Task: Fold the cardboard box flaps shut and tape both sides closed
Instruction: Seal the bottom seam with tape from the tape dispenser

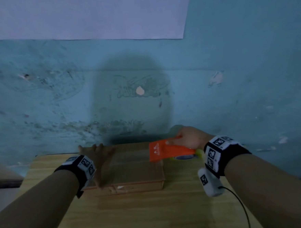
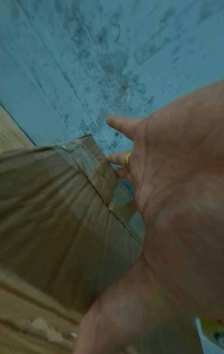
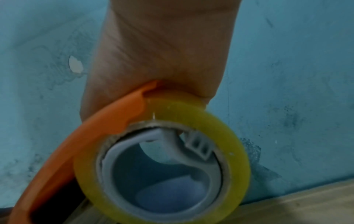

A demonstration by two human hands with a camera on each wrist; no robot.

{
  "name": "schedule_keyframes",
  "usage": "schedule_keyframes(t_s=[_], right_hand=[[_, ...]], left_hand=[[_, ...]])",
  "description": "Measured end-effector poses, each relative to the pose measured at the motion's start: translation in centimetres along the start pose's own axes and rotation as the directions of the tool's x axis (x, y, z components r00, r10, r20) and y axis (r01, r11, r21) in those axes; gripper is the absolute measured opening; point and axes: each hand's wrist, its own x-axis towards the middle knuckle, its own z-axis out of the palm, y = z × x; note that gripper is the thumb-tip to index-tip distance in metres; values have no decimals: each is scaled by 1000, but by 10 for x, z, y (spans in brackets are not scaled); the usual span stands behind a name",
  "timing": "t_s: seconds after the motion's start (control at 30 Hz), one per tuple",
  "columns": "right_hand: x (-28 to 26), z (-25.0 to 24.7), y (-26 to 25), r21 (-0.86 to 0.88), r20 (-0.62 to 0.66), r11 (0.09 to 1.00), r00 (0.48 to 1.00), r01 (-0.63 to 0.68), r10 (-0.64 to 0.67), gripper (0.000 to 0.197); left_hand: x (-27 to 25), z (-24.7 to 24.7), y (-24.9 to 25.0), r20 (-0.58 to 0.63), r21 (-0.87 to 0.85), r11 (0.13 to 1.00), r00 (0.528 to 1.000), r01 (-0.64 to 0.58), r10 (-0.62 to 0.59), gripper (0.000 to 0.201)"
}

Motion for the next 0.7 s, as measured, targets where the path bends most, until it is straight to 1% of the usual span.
schedule_keyframes(t_s=[0.07, 0.1, 0.17, 0.2, 0.27, 0.37, 0.43, 0.47, 0.53, 0.6, 0.7], right_hand=[[1, 0, 6, 32, -3, 999, 1000, 13, -13, 36], [3, 1, 7, 29, 4, 1000, 1000, -11, 11, 37], [13, 5, 15, 9, 1, 999, 999, -42, 42, 58], [18, 7, 20, -1, -10, 999, 999, -48, 48, 64], [22, 9, 24, -36, -13, 999, 999, -29, 29, 63], [16, 9, 24, -40, 3, 999, 1000, -17, 17, 59], [12, 8, 26, -62, 17, 998, 1000, -4, 6, 57], [12, 8, 29, -71, 28, 997, 1000, 12, -10, 55], [11, 9, 33, -87, 54, 995, 998, 39, -34, 59], [12, 11, 38, -77, 56, 996, 997, 50, -45, 66], [14, 13, 43, -71, 56, 996, 997, 48, -44, 62]], left_hand=[[3, -2, 6, -16, 43, 999, 1000, -21, 22, 140], [4, -4, 9, -32, 54, 998, 999, -35, 37, 142], [5, -12, 21, -46, 41, 997, 997, -63, 65, 145], [5, -19, 30, -54, 19, 997, 995, -80, 81, 144], [9, -31, 47, -97, -6, 993, 988, -119, 118, 143], [16, -41, 69, -153, -16, 983, 972, -184, 179, 144], [22, -42, 82, -167, 11, 979, 965, -206, 205, 145], [25, -42, 87, -160, 32, 978, 965, -205, 207, 146], [27, -41, 95, -133, 43, 982, 973, -183, 188, 144], [27, -44, 101, -96, 3, 987, 982, -162, 161, 142], [24, -53, 105, -56, -42, 989, 988, -144, 142, 141]])
